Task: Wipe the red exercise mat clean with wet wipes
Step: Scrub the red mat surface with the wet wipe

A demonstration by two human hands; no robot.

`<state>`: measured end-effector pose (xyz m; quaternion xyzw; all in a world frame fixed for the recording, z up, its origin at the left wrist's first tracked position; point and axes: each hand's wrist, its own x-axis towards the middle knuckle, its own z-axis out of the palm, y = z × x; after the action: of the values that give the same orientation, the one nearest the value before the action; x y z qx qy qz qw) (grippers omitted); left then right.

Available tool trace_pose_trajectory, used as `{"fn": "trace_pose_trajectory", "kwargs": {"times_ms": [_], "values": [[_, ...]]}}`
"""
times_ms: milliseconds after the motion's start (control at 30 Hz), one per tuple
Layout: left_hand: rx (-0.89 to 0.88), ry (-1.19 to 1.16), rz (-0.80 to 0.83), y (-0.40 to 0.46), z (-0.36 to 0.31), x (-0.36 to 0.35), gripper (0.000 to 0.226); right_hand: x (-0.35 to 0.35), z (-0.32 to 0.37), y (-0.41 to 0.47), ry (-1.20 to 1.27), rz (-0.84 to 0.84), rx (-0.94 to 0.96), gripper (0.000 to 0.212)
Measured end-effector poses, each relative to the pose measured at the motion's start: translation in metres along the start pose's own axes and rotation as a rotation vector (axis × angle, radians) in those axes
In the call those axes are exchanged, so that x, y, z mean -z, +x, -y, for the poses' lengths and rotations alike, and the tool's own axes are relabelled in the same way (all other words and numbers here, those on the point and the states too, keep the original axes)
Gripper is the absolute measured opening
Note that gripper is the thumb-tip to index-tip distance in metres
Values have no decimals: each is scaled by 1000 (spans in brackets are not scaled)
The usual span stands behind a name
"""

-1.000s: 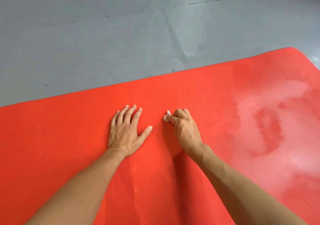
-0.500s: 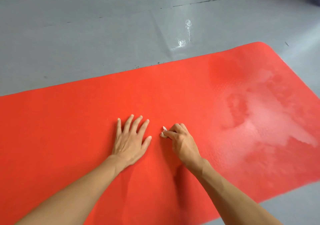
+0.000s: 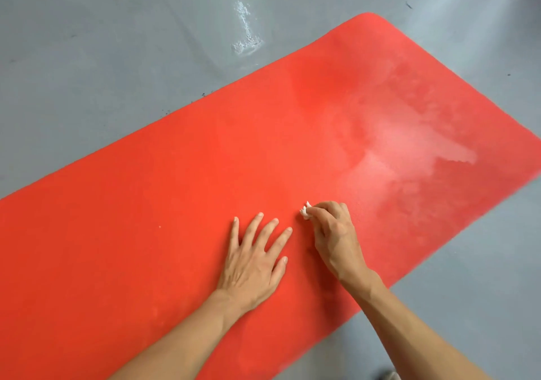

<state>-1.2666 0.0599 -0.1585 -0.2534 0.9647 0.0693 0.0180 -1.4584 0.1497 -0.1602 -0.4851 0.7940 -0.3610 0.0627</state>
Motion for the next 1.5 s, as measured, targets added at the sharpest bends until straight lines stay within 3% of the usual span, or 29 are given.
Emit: {"fn": "trace_pose_trajectory", "kwargs": {"times_ms": [433, 600, 733, 800, 900, 1000, 1133, 1267, 1400, 1500], "values": [[-194, 85, 61, 1, -10, -9, 66, 20, 12, -87, -110, -65, -142, 14], [-211, 82, 62, -1, -8, -9, 64, 22, 25, -114, -97, -21, -105, 21], [-225, 51, 29, -2, -5, -10, 62, 38, 18, -116, -153, 107, 6, 40], [-224, 46, 30, 1, -4, -11, 62, 55, -11, -101, -222, 16, -62, 36], [-217, 46, 9, 1, -3, -12, 62, 82, -49, -82, -300, -261, -357, 31], [-218, 42, 0, 0, -2, -13, 63, 73, -36, -87, -308, -332, -509, 29], [-214, 43, -15, 0, -3, -12, 64, 44, 14, -119, -258, -260, -493, 9], [-212, 43, -19, 2, -4, -11, 64, 30, 50, -148, -178, -157, -386, 22], [-212, 43, -13, 1, -5, -9, 64, 47, 34, -137, -248, -18, -272, 29], [-217, 31, -19, -1, -3, -10, 64, 69, -3, -115, -308, -133, -383, 32]]}}
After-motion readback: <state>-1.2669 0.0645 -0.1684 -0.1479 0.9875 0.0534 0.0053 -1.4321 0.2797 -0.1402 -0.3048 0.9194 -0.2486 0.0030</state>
